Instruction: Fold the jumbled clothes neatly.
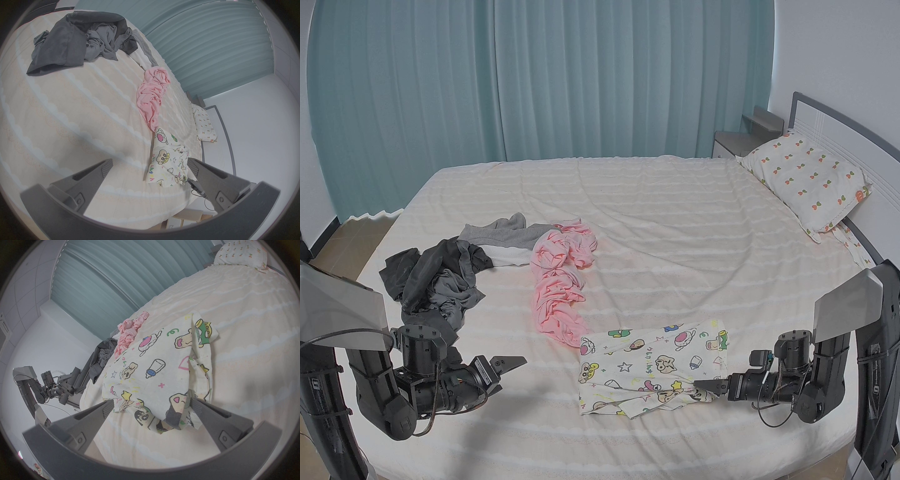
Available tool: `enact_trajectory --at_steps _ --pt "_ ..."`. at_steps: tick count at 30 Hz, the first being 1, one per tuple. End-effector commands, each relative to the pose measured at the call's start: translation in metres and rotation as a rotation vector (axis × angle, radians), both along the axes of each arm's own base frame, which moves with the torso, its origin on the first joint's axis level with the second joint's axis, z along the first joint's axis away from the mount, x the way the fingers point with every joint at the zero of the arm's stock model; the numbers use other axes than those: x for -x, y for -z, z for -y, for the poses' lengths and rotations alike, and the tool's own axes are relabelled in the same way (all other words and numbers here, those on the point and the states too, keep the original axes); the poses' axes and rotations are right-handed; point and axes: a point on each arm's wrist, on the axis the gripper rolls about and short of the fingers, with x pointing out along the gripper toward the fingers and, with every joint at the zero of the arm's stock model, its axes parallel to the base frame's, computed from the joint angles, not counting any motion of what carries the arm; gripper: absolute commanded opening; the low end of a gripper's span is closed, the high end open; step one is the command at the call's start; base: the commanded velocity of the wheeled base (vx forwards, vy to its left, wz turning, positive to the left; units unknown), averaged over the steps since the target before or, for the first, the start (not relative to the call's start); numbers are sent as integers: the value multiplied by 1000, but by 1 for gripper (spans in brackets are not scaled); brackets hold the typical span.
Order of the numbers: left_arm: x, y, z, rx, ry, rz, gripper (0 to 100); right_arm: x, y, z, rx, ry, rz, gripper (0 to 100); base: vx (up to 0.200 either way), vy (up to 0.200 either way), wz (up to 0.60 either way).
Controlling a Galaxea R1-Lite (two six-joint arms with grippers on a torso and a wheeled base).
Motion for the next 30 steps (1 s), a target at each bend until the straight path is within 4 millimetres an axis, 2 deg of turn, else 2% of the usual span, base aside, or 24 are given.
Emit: enact_trajectory --at_steps 1,3,4,15,19,22,27,30 --pt "0 0 0 0 0 -1 100 -2 6 -3 1 -10 -5 100 0 0 0" --pt "0 0 0 0 1 -1 100 -5 7 -6 0 -19 2 100 0 0 0" --pt "0 0 0 0 1 -1 100 -6 8 -7 -1 -19 5 0 0 0 0" --pt "0 0 0 0 0 -1 100 -5 9 -1 10 -12 -4 0 0 0 0" --pt "0 0 0 0 0 -1 100 -3 9 12 34 7 2 0 0 0 0" --pt "0 1 0 -1 0 -2 100 0 6 18 33 9 6 0 0 0 0" --pt "0 2 1 -3 4 -4 100 8 -11 27 -39 -43 16 0 0 0 0" --pt "0 2 1 -3 4 -4 100 8 -8 27 -39 -44 7 0 0 0 0"
